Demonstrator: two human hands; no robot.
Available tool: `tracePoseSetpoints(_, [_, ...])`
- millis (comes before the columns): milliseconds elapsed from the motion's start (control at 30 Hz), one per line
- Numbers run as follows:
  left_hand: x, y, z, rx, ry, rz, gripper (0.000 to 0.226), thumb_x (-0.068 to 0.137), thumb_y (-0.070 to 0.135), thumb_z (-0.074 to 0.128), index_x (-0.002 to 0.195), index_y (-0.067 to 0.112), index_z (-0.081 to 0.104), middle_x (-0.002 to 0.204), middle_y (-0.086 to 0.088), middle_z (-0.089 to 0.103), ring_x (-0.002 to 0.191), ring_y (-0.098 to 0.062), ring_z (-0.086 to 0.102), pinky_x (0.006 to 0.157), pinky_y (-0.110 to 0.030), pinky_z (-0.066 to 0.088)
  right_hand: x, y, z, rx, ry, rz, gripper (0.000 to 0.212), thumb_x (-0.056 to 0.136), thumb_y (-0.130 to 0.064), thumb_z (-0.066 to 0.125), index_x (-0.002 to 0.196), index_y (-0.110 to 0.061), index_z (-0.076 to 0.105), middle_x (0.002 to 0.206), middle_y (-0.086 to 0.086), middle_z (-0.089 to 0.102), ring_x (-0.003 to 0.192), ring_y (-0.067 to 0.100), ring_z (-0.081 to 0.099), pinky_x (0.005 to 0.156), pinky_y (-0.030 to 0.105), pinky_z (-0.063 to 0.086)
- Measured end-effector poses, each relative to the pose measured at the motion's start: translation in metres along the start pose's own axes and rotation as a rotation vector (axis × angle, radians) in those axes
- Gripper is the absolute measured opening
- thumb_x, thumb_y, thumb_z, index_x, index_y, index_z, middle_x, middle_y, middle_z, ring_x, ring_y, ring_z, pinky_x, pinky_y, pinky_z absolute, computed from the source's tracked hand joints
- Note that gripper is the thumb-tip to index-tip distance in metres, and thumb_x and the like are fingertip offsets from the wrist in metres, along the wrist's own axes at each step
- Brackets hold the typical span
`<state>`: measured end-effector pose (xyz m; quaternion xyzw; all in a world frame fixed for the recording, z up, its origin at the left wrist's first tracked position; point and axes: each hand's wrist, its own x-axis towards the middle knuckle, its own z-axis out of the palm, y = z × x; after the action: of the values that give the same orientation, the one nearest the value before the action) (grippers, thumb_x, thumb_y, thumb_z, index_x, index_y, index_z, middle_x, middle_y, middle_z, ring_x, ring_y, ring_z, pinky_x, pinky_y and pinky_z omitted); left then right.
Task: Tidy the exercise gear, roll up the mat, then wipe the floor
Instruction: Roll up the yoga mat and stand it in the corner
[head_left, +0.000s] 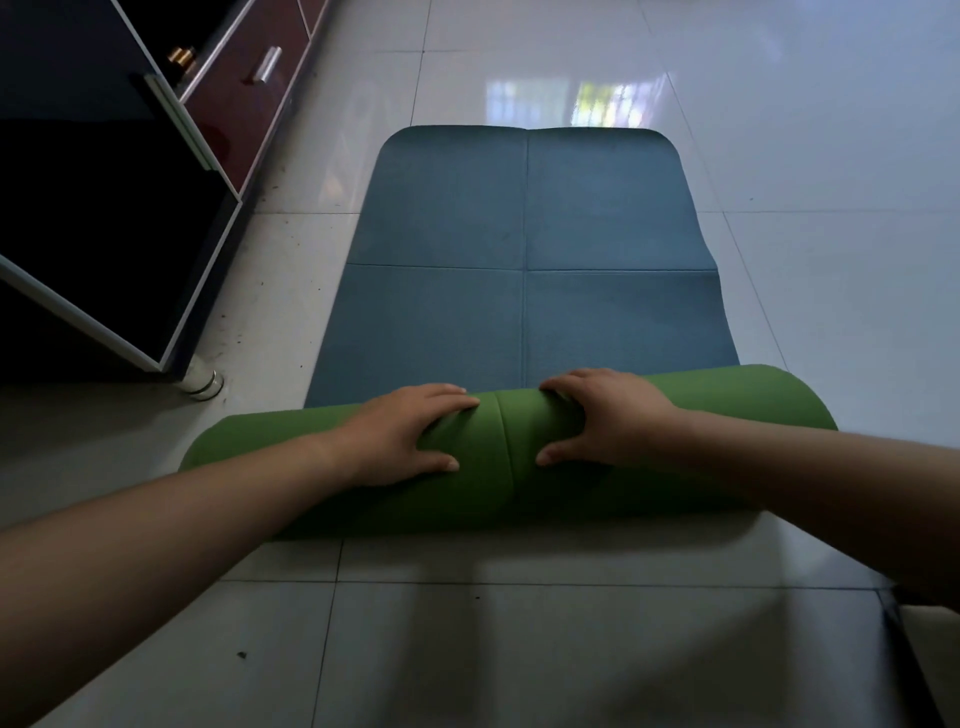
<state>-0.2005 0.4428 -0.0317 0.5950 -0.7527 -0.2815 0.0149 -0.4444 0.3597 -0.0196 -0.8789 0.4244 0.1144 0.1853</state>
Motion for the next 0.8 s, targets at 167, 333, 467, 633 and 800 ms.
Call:
tracePoseSetpoints(167, [0.005,0.002,0.003,0.058,0.168,0.015,0.05,0.092,0.032,0.054,0.139,0.025,0.042,0.146,0.0,0.04,0.133,-0.018,0.038,0.111,-0.033,0.031,0.008,0.008,-0.002,0.112,0.129,0.156,0.08,0.065,-0.073,0.062,0.129,-0.026,0.048,0.132,-0.002,0.052,0.121,0.02,0.047,0.097,0.036,0.041])
tracePoseSetpoints(333, [0.007,0.006,0.004,0.147,0.04,-0.03,0.065,0.089,0.055,0.048,0.146,0.032,0.027,0.153,0.004,0.026,0.138,-0.016,0.027,0.114,-0.034,0.024,-0.002,0.0,0.003,0.1,0.179,0.019,0.07,0.075,-0.062,0.063,0.132,-0.025,0.046,0.137,-0.003,0.047,0.124,0.019,0.044,0.101,0.034,0.038])
tracePoseSetpoints(467, [0.011,0.003,0.004,0.181,-0.015,-0.046,0.07,0.087,0.055,0.05,0.147,0.035,0.019,0.155,0.006,0.021,0.14,-0.016,0.023,0.115,-0.038,0.024,-0.015,-0.008,0.016,-0.014,0.12,-0.102,0.08,0.076,-0.065,0.058,0.142,-0.026,0.033,0.15,-0.003,0.03,0.136,0.018,0.028,0.11,0.033,0.024])
tracePoseSetpoints(633, [0.018,0.0,0.005,0.162,0.045,-0.069,0.066,0.089,0.05,0.049,0.147,0.031,0.023,0.154,0.002,0.025,0.14,-0.019,0.026,0.111,-0.046,0.028,-0.007,0.001,0.016,-0.06,0.084,-0.114,0.088,0.077,-0.065,0.056,0.147,-0.027,0.019,0.155,-0.003,0.018,0.142,0.018,0.017,0.114,0.032,0.016])
tracePoseSetpoints(800, [0.017,0.011,0.008,0.229,0.147,-0.11,0.062,0.092,0.05,0.043,0.147,0.027,0.025,0.155,0.001,0.022,0.142,-0.019,0.021,0.113,-0.047,0.024,0.014,0.006,0.004,0.007,0.165,0.011,0.077,0.081,-0.062,0.054,0.144,-0.023,0.03,0.153,-0.002,0.027,0.14,0.018,0.024,0.113,0.036,0.021])
